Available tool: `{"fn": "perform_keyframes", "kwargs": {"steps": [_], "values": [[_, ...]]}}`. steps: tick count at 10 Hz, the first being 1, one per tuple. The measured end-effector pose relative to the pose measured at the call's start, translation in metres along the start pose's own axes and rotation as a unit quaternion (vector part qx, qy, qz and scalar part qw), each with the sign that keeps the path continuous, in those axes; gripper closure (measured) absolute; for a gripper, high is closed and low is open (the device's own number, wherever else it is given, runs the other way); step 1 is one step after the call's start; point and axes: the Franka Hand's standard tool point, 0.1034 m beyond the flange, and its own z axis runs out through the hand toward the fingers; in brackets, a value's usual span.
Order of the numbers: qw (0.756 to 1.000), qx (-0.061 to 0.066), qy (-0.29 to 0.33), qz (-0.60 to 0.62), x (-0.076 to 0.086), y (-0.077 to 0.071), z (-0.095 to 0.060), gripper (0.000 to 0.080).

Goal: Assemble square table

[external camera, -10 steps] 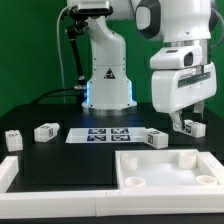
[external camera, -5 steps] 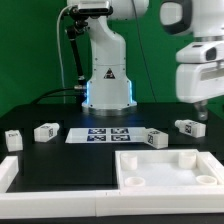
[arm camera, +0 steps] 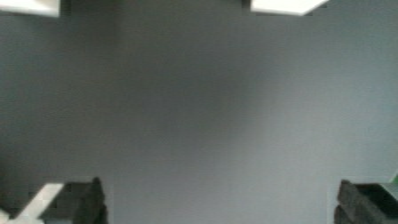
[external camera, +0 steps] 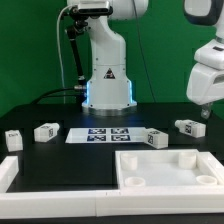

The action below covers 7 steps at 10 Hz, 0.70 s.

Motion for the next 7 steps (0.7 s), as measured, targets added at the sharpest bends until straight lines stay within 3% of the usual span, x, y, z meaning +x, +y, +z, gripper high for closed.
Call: {"fn": "perform_keyframes", "kwargs": {"steps": [2,3,4,6,7], "values": [[0.998,0.001,-0.067,0.01,-0.025,-0.018,0.032,0.015],[0.995,0.009,-0.096,0.012,-0.036,-0.021,0.048,0.015],[0.99,0.028,-0.131,0.032,-0.04,-0.017,0.052,0.015],[0.98,0.031,-0.197,0.028,-0.038,-0.019,0.051,0.015],[0.969,0.034,-0.243,0.028,-0.044,-0.021,0.053,0.015]]}}
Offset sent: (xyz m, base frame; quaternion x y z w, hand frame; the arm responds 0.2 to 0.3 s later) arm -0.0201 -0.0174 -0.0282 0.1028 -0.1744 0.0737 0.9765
